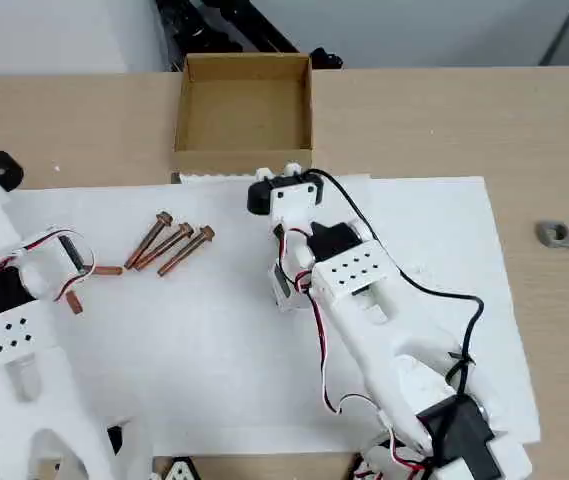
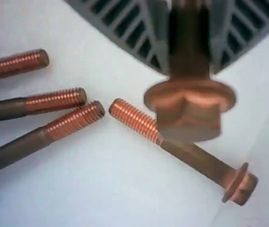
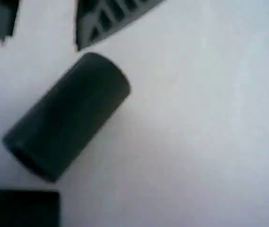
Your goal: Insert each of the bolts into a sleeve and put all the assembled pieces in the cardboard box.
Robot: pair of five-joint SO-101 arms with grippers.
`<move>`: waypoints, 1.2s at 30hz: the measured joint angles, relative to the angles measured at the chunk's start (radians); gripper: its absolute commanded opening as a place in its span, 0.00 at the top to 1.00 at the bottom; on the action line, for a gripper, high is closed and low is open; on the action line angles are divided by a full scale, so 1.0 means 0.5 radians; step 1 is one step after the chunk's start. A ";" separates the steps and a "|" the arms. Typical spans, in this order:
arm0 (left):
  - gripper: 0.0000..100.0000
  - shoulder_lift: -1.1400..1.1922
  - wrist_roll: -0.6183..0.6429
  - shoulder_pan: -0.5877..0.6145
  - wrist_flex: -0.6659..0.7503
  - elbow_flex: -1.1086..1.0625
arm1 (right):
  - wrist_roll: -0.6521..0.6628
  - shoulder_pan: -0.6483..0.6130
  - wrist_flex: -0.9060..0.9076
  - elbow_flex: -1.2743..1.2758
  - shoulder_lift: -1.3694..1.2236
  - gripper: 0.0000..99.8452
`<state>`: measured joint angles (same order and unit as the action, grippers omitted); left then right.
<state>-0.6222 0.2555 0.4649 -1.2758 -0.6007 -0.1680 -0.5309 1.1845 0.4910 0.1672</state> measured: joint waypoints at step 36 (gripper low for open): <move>0.99 0.000 -0.012 0.000 0.000 0.000 | -0.494 -0.120 -0.227 0.018 -0.190 0.82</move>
<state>-0.6222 0.2493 0.4649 -1.2758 -0.6007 -0.4150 -0.5907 1.0710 0.5002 0.0721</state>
